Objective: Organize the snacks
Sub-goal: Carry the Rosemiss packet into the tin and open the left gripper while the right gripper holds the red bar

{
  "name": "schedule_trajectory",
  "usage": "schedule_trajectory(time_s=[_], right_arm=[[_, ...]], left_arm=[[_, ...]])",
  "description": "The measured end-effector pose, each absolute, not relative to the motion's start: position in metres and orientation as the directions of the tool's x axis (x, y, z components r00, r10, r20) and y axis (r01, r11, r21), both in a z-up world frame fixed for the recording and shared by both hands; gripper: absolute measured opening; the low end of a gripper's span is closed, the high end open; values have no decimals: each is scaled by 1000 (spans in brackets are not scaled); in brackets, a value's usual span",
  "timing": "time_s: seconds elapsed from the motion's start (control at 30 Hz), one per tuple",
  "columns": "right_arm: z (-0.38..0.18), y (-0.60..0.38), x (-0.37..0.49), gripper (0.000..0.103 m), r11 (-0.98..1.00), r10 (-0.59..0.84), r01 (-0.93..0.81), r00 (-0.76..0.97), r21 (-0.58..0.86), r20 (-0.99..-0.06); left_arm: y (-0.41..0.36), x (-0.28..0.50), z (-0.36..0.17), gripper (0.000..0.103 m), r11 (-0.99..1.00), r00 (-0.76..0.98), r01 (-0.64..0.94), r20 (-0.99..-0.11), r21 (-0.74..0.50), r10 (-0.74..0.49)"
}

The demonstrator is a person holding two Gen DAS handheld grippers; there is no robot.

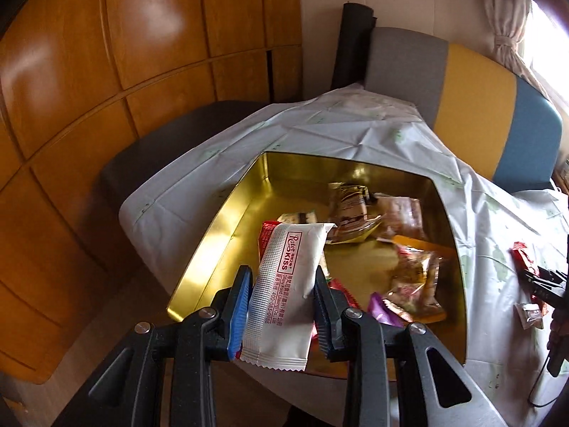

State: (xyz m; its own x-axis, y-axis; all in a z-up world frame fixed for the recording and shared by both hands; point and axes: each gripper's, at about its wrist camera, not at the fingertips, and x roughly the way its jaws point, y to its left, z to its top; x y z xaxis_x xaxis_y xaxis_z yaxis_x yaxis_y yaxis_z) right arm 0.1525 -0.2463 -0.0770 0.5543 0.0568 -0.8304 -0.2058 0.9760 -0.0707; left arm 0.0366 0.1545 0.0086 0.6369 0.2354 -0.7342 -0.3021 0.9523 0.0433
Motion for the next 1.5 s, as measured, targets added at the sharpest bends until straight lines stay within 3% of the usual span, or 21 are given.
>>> schedule_trajectory(time_s=[0.2, 0.57, 0.87, 1.13, 1.5], right_arm=[[-76, -246, 151, 52, 977, 52, -202, 561, -75, -826], [-76, -247, 151, 53, 976, 53, -204, 564, -77, -824], [-77, -247, 151, 53, 976, 53, -204, 564, -77, -824], [-77, -245, 151, 52, 976, 41, -199, 567, -89, -823], [-77, -244, 151, 52, 976, 28, -193, 573, -101, -819]], left_arm=[[162, 43, -4, 33, 949, 613, -314, -762, 7, 208], [216, 85, -35, 33, 875, 544, -396, -839, -279, -20], [220, 102, -48, 33, 895, 493, -409, -869, -180, 51], [194, 80, -32, 34, 931, 534, -360, -830, -53, 160], [141, 56, -12, 34, 963, 595, -267, -780, 37, 194]])
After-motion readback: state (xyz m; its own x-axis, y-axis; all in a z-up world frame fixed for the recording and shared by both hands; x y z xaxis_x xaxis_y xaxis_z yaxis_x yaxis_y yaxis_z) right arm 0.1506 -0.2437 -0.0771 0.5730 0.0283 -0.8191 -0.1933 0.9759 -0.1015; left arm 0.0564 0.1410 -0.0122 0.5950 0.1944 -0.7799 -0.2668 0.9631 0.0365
